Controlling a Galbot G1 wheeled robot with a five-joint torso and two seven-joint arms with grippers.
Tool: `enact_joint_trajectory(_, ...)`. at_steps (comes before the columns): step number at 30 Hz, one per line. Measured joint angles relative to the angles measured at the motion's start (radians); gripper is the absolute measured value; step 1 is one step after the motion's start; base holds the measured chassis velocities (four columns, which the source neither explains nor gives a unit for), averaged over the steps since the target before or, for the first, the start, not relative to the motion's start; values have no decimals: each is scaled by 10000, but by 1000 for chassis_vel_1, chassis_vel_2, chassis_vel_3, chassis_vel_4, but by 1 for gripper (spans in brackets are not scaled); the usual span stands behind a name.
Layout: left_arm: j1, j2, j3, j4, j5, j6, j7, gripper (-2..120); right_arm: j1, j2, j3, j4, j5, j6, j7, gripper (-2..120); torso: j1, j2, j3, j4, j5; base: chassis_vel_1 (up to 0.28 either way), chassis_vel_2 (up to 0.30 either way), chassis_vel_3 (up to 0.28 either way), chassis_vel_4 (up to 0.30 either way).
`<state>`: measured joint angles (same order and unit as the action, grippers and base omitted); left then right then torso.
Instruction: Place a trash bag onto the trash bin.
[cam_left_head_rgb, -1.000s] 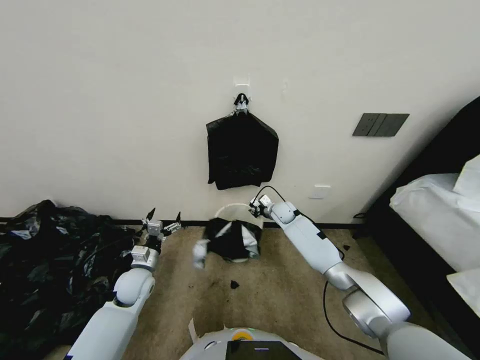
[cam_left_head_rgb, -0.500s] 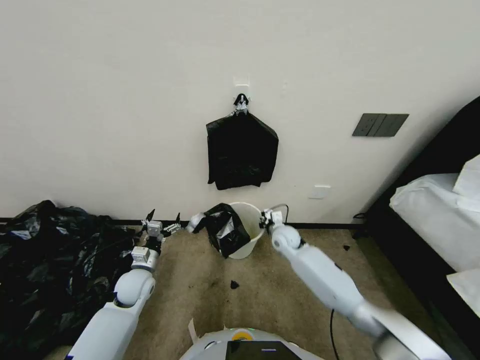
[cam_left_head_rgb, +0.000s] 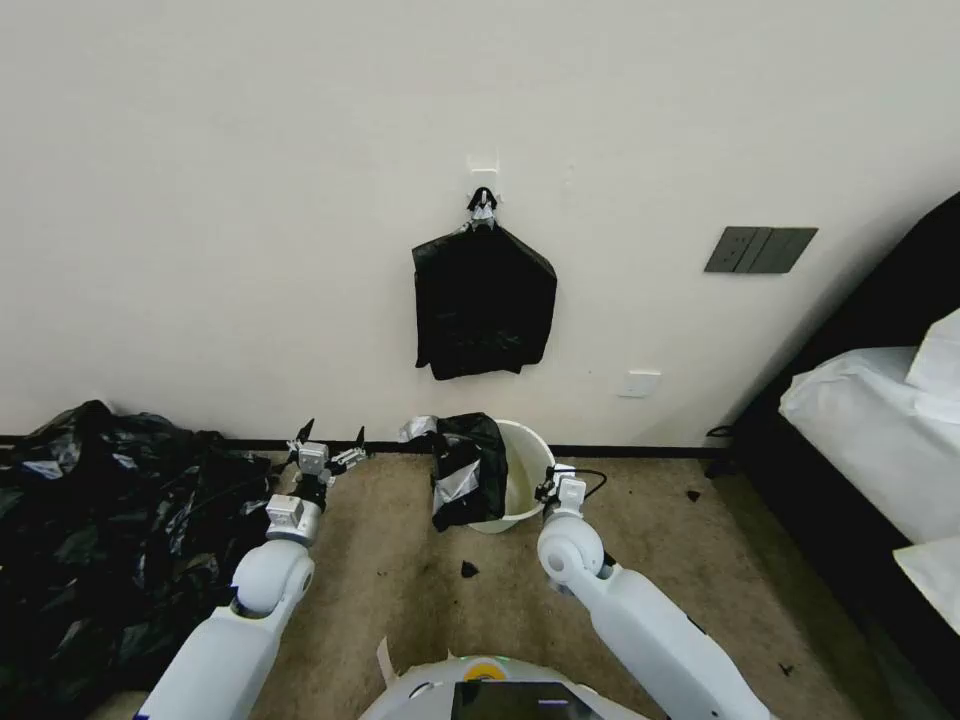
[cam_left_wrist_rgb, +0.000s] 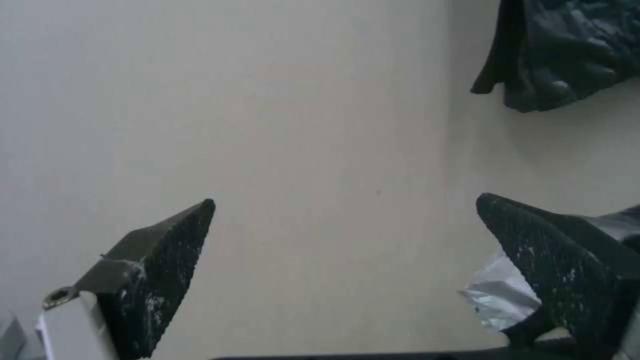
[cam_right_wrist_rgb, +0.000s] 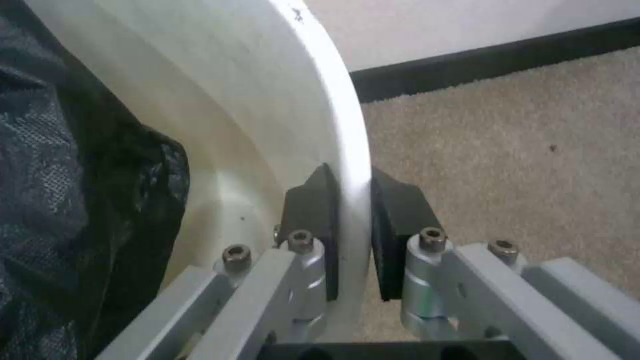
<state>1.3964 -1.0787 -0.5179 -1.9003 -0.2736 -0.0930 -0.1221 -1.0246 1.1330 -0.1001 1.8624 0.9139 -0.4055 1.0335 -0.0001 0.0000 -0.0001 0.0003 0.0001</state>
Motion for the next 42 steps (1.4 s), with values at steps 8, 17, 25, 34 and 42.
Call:
enact_joint_trajectory(8, 369, -42, -223, -280, 2, 7, -28, 100, 537, -204, -67, 578, 341, -576, 253, 7, 0, 0, 1, -2, -1, 0, 0, 0, 0)
enact_joint_trajectory(17, 689, -221, -343, -447, 70, -9, -49, 100, 479, -491, -110, 1232, 1567, -1060, 848, 7, 0, 0, 0, -6, -3, 0, 0, 0, 0)
enact_joint_trajectory(25, 720, -290, -302, -487, 94, -11, -70, 100, 117, -301, 63, 1493, 2855, -900, 1296, 7, 0, 0, 1, 0, 0, 0, 0, 0, 0)
enact_joint_trajectory(34, 755, -321, -325, -481, 105, -24, -91, 100, 56, -221, 12, 1545, 2160, -818, 1325, 22, 1, 0, 1, -1, 0, 0, 0, 0, 0)
enact_joint_trajectory(42, 625, -399, -326, -82, 87, -19, -362, 100, -704, -507, -89, 2520, -395, -449, 503, 52, 1, 0, 0, -4, 0, 0, 0, 0, 0)
